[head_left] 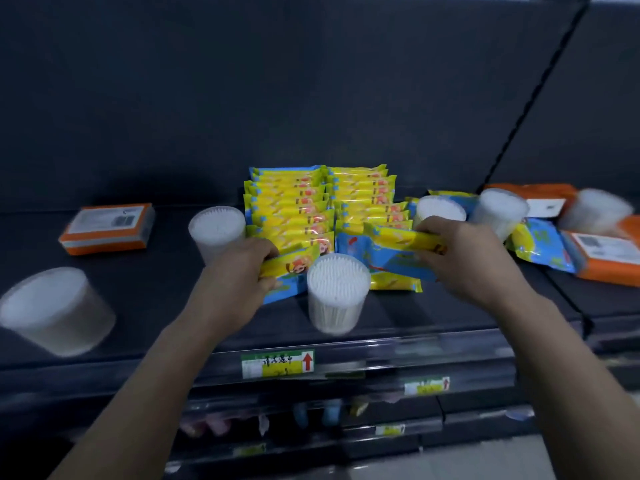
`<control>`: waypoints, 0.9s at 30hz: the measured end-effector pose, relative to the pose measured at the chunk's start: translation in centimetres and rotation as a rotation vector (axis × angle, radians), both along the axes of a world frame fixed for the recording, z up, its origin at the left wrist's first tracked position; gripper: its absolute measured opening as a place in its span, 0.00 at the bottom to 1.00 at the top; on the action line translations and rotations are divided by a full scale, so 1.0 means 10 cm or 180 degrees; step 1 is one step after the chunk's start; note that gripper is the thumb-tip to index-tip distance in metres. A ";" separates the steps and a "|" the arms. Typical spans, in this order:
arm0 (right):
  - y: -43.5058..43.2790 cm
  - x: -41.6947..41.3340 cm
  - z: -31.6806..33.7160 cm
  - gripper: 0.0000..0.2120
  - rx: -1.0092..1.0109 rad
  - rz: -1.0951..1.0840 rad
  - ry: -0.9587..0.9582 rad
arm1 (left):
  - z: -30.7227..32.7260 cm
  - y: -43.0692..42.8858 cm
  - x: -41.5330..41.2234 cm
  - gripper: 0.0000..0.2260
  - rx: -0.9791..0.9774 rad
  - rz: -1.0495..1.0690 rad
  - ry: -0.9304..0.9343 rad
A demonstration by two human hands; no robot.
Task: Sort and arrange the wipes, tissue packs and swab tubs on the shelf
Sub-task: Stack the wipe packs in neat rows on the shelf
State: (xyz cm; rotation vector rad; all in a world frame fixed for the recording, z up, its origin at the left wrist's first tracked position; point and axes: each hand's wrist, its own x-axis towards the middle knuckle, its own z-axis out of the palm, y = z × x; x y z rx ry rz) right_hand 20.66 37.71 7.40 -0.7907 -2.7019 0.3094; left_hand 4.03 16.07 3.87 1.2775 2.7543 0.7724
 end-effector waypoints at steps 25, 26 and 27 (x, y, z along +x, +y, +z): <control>0.31 -0.31 -0.37 0.22 0.0367 0.0732 -0.1007 | -0.26 0.25 -0.19 0.29 -0.0330 -0.0033 0.0239; 0.32 -0.33 -0.37 0.22 0.0409 0.0720 -0.1014 | -0.26 0.29 -0.20 0.28 -0.0303 0.0018 0.0243; 0.33 -0.35 -0.37 0.22 0.0433 0.0717 -0.1017 | -0.25 0.33 -0.20 0.27 -0.0276 0.0080 0.0268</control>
